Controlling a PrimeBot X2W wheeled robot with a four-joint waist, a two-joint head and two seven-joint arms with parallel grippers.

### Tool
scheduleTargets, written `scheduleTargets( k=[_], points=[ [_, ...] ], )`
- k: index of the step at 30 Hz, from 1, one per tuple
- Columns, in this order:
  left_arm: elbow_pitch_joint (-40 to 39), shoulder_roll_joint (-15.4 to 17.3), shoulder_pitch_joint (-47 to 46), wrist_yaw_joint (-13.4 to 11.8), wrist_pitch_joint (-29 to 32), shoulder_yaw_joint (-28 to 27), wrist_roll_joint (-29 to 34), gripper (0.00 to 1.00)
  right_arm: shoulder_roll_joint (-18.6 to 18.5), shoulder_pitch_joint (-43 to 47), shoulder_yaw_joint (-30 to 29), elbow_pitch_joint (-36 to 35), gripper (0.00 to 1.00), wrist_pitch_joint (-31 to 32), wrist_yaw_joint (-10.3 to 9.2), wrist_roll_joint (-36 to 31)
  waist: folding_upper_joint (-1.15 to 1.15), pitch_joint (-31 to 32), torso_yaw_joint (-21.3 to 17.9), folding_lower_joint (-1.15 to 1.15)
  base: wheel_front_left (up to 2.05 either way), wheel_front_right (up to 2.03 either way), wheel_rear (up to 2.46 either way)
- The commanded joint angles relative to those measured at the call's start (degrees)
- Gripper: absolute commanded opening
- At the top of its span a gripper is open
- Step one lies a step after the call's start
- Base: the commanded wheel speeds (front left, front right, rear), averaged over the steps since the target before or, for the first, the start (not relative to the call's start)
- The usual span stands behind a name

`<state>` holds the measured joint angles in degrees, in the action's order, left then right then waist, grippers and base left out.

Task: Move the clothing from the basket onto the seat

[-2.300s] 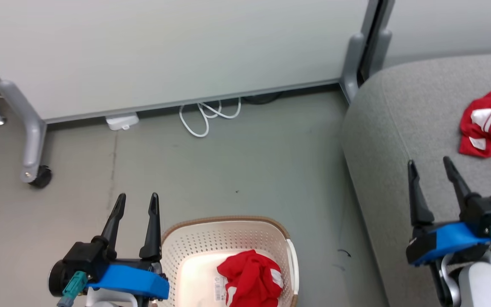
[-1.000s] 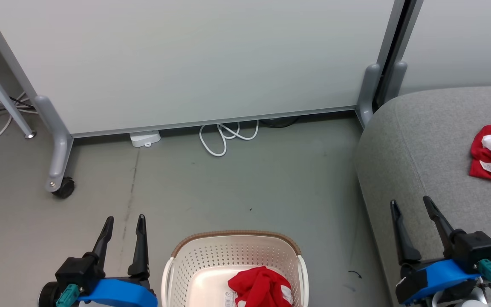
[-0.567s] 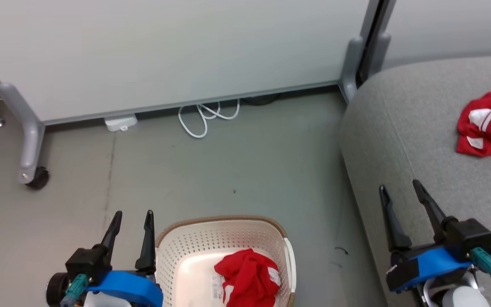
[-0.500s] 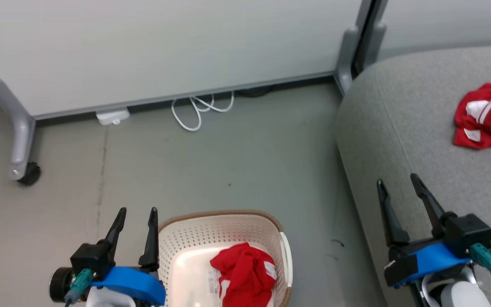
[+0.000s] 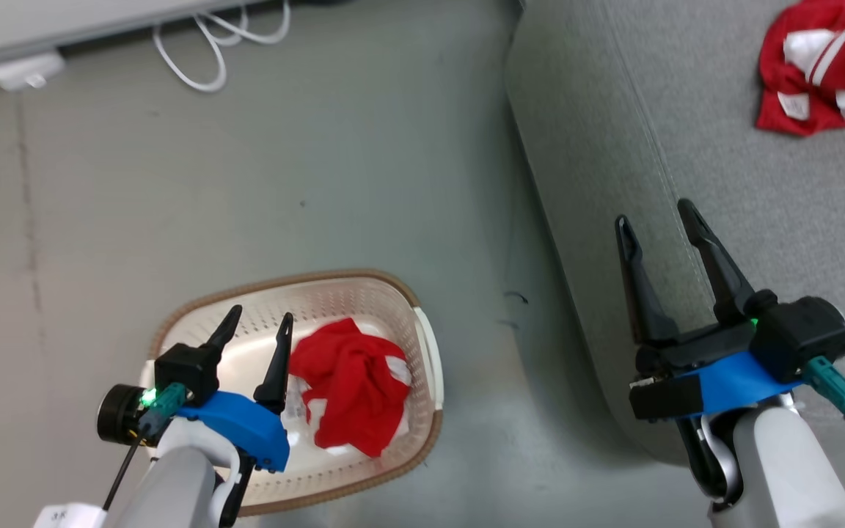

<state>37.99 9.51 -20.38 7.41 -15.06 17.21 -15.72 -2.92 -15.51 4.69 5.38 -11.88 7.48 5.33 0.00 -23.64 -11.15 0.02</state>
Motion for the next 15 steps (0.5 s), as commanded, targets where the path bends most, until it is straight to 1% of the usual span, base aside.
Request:
scheduleTargets(
  k=[1,7,9,15],
  points=[
    [1.0,0.7,-1.9,0.0,-0.2,0.5,-0.6,1.00,0.0,-1.6,0.2,-0.3,1.00,-0.6,0.03,0.6,0.00,-6.0,-4.2,-0.02,0.00,0.00,0.00],
    [8.0,2.3,-7.8,0.0,0.2,6.1,-2.5,1.00,0.1,-4.7,1.1,-0.3,1.00,-2.1,0.03,2.6,0.00,-13.0,-6.7,-0.02,0.00,0.00,0.00],
    [10.0,2.4,-9.6,0.0,1.2,8.5,-4.0,1.00,0.1,-5.4,1.4,-0.1,1.00,-2.6,0.03,3.2,0.00,-14.9,-7.2,-0.02,0.00,0.00,0.00],
    [14.5,4.5,-14.4,0.0,3.5,14.2,-7.9,1.00,0.1,-7.5,2.6,0.0,1.00,-3.2,0.03,5.2,0.00,-20.1,-8.8,-0.02,0.00,0.00,0.00]
  ],
)
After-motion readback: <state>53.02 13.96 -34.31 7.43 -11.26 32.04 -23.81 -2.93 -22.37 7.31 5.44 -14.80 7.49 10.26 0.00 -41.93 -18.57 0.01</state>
